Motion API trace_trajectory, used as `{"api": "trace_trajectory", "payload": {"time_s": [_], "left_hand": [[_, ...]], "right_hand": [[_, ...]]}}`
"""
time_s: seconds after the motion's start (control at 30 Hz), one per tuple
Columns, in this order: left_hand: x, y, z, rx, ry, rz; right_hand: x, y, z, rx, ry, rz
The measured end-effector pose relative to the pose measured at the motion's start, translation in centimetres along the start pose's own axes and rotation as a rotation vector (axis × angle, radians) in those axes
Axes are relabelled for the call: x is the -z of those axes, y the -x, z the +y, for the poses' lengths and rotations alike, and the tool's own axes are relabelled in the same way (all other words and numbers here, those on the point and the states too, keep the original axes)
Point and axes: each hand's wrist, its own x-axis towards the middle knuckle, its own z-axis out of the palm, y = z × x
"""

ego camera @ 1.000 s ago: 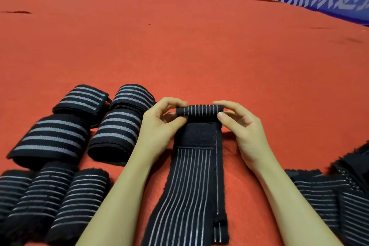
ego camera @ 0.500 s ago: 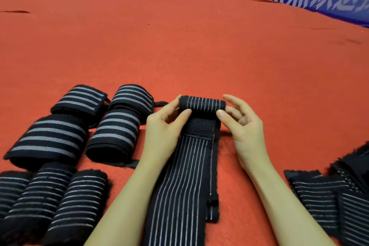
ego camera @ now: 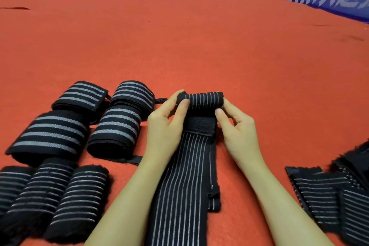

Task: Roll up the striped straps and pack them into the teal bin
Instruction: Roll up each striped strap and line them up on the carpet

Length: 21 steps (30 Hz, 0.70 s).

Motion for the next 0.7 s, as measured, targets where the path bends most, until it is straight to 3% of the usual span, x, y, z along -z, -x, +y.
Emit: {"api": "trace_trajectory", "payload": {"time_s": [0.23, 0.4, 0.57, 0.7], "left_hand": [[0.8, -0.5, 0.2, 0.022, 0.036, -0.011], [0.9, -0.6, 0.0, 0.039, 0.007, -0.024], [1.1, -0.6, -0.3, 0.039, -0.053, -0.020], [1.2, -0.5, -0.1, 0.076, 0.126, -0.006]], "right_hand": [[0.4, -0.1, -0.5, -0.101, -0.197, -0.076], [0.8, -0.2, -0.5, -0.035, -0.096, -0.088], [0.8, -0.3, -0.2, -0.026, -0.162, -0.119], [1.0, -0.2, -0.1, -0.016, -0.120, -0.105]]}}
